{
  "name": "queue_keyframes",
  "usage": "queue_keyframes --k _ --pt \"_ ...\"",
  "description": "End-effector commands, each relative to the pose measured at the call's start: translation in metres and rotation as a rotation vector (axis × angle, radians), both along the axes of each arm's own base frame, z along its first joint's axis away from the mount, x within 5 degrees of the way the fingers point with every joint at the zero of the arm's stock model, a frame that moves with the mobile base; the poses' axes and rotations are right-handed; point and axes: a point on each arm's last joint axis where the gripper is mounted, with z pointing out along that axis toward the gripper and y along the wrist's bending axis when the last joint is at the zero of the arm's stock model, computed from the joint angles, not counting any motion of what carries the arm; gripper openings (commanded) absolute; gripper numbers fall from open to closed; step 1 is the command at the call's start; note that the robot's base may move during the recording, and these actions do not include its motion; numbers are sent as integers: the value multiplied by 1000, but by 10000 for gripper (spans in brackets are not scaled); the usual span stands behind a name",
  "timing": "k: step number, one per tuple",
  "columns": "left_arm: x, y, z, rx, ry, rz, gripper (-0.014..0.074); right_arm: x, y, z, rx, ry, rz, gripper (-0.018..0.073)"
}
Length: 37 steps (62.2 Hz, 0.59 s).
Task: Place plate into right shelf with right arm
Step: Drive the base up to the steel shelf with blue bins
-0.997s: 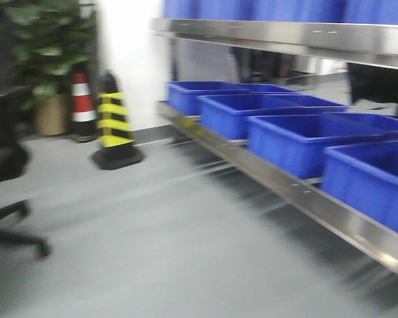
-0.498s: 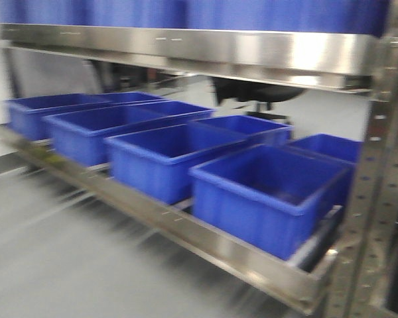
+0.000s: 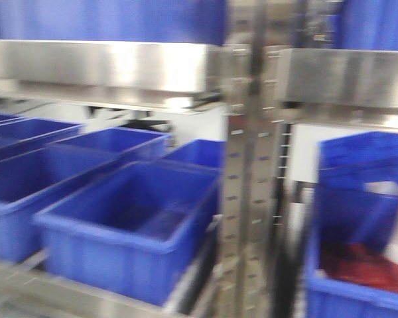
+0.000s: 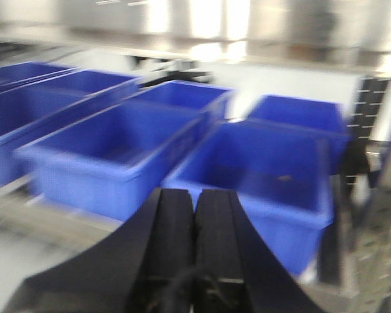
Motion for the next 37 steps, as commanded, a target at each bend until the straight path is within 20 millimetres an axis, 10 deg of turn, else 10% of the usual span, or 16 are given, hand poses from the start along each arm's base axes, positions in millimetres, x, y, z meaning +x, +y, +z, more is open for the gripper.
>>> queue_keyframes --k 1,37 --pt "0 1 6 -13 -86 13 -47 -4 0 16 46 -103 21 37" --pt "0 1 6 -13 -86 13 -47 -4 0 16 46 -103 21 37"
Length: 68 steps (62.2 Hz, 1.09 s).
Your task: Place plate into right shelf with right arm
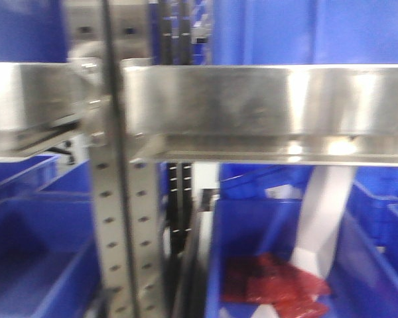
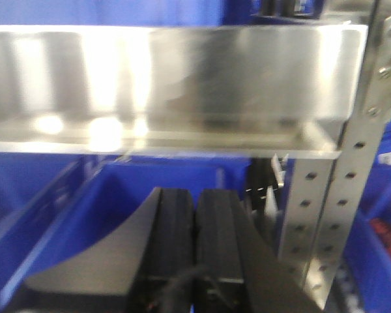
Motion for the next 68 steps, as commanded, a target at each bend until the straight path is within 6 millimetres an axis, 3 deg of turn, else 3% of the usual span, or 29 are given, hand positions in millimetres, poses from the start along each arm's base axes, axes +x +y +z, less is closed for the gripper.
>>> queue_keyframes --k 1,68 --pt "0 1 6 -13 -86 13 -47 -4 0 16 46 -103 21 37" --pt "0 1 6 -13 -86 13 -47 -4 0 16 47 -104 21 37"
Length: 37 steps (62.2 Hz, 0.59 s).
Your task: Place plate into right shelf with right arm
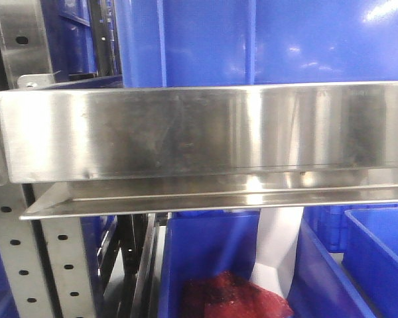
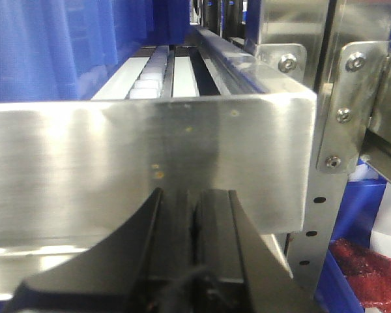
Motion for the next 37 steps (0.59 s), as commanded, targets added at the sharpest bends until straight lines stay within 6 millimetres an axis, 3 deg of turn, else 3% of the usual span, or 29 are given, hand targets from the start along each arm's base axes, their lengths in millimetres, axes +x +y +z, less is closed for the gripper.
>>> queue_keyframes --k 1,23,37 --pt "0 1 6 -13 -86 13 -47 -4 0 16 47 -104 21 37" --pt "0 1 6 -13 -86 13 -47 -2 2 24 60 -118 25 29" --pt "0 1 6 -13 -86 13 -47 22 16 77 38 -68 -7 29"
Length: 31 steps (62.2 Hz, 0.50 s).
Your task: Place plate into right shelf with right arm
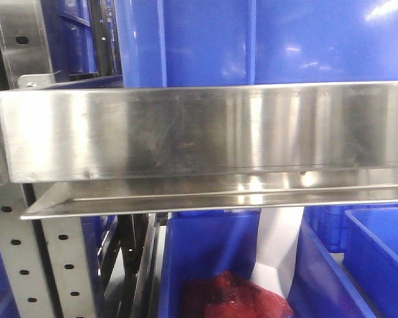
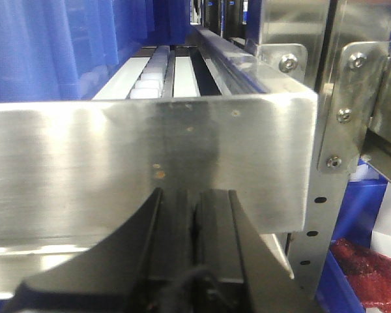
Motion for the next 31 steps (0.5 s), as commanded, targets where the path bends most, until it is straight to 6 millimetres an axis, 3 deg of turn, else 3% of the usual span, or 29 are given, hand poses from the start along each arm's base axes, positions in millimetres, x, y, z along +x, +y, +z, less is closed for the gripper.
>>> queue_keyframes --k 1,16,31 --pt "0 1 6 -13 -86 13 -47 9 7 41 35 -69 2 29" --pt "0 1 6 -13 -86 13 -47 53 29 98 -29 61 -88 29" --pt "0 1 6 -13 -86 13 -47 106 21 115 -92 174 -308 29"
